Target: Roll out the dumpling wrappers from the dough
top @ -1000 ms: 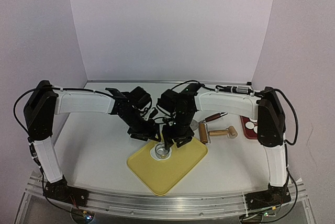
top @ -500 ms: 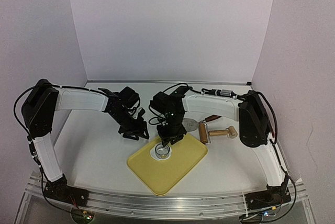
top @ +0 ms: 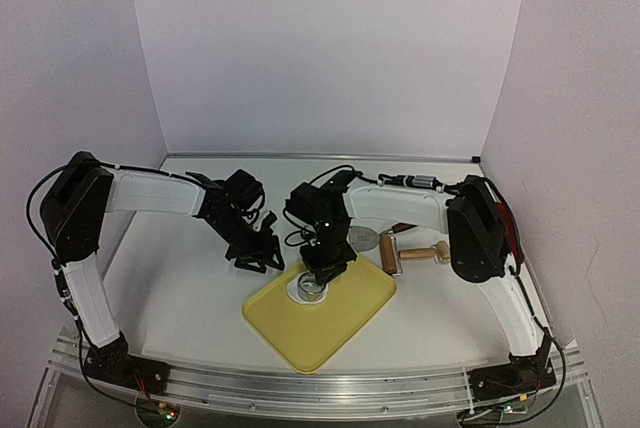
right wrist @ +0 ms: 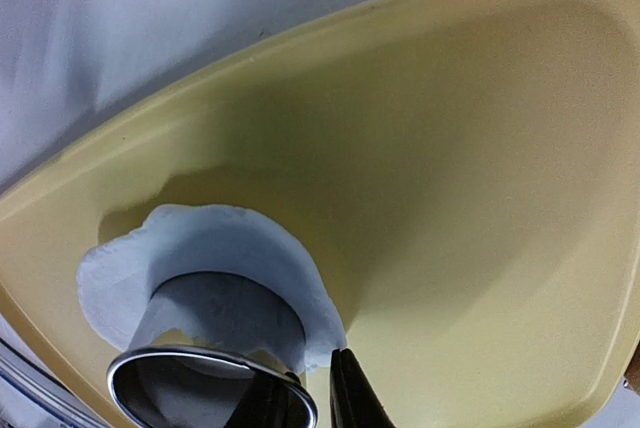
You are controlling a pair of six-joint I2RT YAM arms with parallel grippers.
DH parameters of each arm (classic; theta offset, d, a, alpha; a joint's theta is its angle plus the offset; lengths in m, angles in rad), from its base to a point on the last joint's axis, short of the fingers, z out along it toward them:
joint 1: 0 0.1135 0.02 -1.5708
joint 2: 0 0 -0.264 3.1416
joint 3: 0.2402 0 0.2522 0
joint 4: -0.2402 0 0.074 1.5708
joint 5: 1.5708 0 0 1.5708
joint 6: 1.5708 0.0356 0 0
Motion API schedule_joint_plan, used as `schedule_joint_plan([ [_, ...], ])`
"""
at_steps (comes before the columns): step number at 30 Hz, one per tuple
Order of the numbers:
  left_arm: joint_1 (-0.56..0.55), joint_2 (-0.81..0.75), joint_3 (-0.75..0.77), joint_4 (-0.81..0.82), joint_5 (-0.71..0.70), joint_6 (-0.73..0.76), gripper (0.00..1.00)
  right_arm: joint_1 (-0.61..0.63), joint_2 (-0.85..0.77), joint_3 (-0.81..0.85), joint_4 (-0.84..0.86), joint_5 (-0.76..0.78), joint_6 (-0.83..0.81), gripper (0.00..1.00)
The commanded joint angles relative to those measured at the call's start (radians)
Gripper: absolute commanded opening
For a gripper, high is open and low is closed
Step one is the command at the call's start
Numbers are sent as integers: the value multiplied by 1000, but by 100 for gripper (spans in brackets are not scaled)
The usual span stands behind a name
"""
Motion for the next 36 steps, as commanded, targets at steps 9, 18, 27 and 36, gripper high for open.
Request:
schedule_joint_plan([
  [9,-1,-5,-2,111,168,-34,48,45,18,56,-70,191,-20,1],
  [18,-2,26,-24,151,249,-84,42,64,58,70,-133,239,-29,0],
  [27,-27,79,-46,151,261,-120,35,66,94,42,-145,220,-1,0],
  [36,-39,171,-34,199,259,-146,33,67,109,62,-146,212,10,0],
])
